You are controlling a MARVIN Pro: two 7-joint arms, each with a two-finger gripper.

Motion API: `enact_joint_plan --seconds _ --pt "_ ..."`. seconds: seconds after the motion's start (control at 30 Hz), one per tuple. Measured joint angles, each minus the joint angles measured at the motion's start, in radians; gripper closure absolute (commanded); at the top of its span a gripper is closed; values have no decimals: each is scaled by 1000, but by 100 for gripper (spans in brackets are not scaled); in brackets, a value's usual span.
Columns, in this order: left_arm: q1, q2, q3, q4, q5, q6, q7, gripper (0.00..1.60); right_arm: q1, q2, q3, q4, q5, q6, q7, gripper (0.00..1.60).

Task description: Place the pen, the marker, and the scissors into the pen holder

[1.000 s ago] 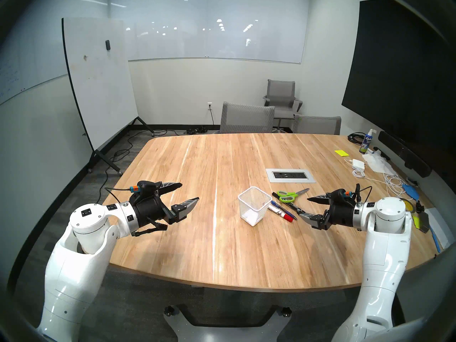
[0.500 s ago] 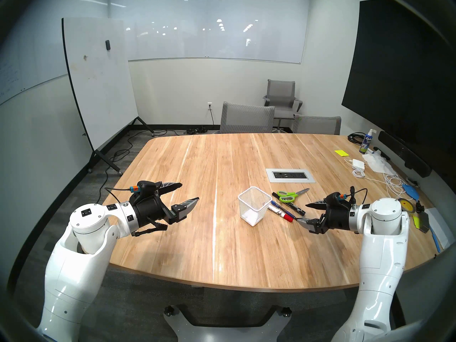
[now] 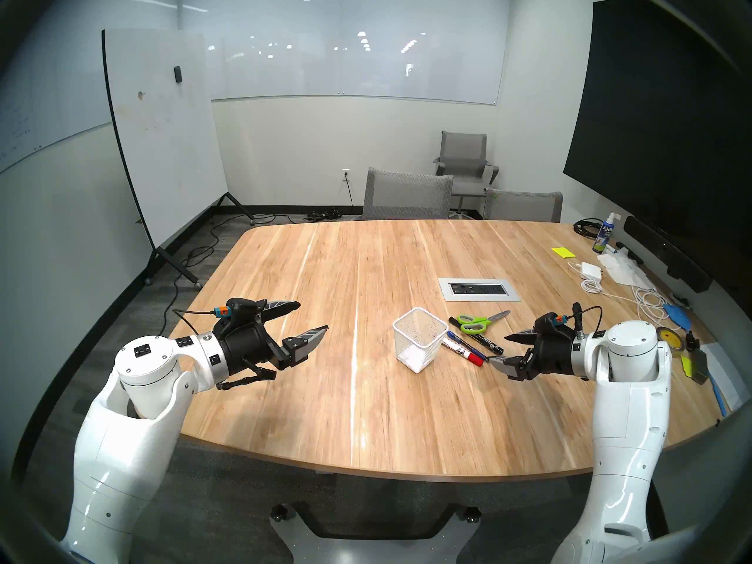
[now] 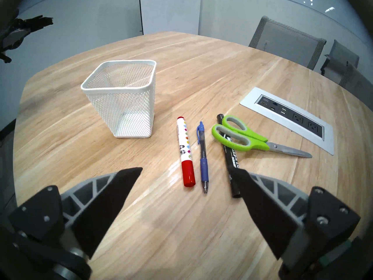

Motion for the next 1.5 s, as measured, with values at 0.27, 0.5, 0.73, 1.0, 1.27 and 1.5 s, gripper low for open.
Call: enact_joint_plan --seconds 0.27,0.5,0.73,1.0,1.27,1.5 --pt "0 0 0 0 0 0 0 0 -2 44 -45 22 32 19 -20 0" --pt "0 0 0 0 0 0 0 0 -6 71 -82 34 48 21 -24 0" --pt "0 0 0 0 0 0 0 0 -10 92 -116 45 63 22 -25 0" --pt "0 0 0 0 0 0 0 0 -11 101 -136 65 70 11 -23 0" --pt "0 0 0 0 0 0 0 0 -4 101 -142 118 70 -6 -21 0" --pt "0 0 0 0 0 0 0 0 9 101 -146 141 68 -13 -38 0"
